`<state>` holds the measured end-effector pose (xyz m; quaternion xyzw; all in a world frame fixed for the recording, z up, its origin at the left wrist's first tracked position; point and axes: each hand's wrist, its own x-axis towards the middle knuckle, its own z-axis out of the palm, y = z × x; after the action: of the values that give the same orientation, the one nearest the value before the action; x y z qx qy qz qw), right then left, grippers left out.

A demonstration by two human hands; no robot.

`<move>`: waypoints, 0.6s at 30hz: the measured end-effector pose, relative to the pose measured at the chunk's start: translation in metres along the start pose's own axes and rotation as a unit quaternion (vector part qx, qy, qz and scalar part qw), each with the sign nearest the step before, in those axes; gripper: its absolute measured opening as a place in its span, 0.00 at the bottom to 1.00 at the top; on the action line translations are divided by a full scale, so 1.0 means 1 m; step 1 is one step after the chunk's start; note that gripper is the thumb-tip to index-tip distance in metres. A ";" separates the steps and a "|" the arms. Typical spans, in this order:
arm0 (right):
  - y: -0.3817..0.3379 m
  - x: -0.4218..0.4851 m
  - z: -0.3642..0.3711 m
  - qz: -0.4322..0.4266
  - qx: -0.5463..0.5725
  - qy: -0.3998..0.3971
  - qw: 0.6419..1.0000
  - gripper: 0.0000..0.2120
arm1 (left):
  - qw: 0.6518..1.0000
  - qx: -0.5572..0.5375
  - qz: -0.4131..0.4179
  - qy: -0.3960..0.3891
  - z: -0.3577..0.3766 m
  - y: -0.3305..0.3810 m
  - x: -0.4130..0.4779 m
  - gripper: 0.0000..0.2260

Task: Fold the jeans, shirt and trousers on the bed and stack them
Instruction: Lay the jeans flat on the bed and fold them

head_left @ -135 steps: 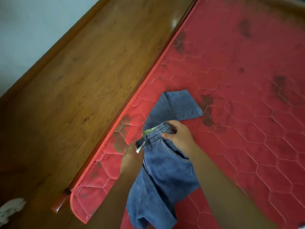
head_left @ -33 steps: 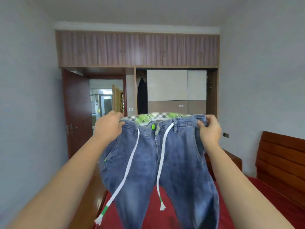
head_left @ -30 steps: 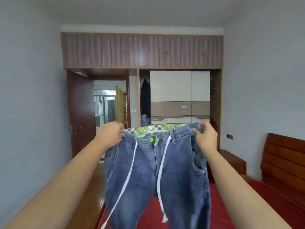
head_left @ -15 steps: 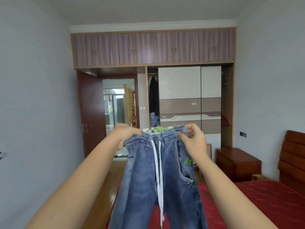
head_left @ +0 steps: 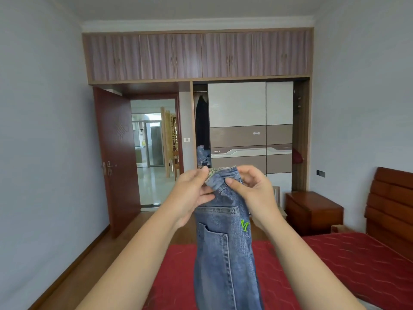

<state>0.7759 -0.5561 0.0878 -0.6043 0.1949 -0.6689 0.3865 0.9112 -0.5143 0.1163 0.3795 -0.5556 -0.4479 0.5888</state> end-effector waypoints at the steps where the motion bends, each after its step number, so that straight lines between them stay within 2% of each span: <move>1: -0.004 -0.001 -0.002 0.004 0.012 -0.009 1.000 0.12 | 0.999 0.017 0.032 -0.012 -0.002 -0.003 -0.006 0.10; 4: -0.016 -0.003 -0.007 0.009 0.027 -0.031 0.999 0.13 | 0.985 0.090 0.141 -0.033 -0.006 -0.010 -0.018 0.11; 8: -0.032 -0.011 -0.003 0.027 0.020 -0.088 0.996 0.13 | 0.901 0.323 0.290 0.012 -0.004 -0.012 -0.021 0.20; 10: -0.038 -0.015 -0.002 0.037 0.010 -0.099 0.994 0.14 | 0.880 0.345 0.322 0.045 -0.003 -0.011 -0.021 0.15; 13: -0.043 -0.020 -0.002 0.047 0.012 -0.092 0.995 0.13 | 0.887 0.313 0.338 0.043 -0.004 -0.006 -0.020 0.05; 14: -0.044 -0.021 -0.002 0.050 0.018 -0.091 0.994 0.13 | 0.879 0.322 0.349 0.043 -0.004 -0.005 -0.021 0.04; 18: -0.048 -0.026 0.000 0.063 0.068 -0.083 0.992 0.11 | 0.818 0.394 0.416 0.053 0.002 -0.008 -0.032 0.07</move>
<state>0.7615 -0.5058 0.1056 -0.6163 0.1542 -0.6027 0.4829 0.9088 -0.4865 0.0993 0.3354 -0.7575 0.1177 0.5475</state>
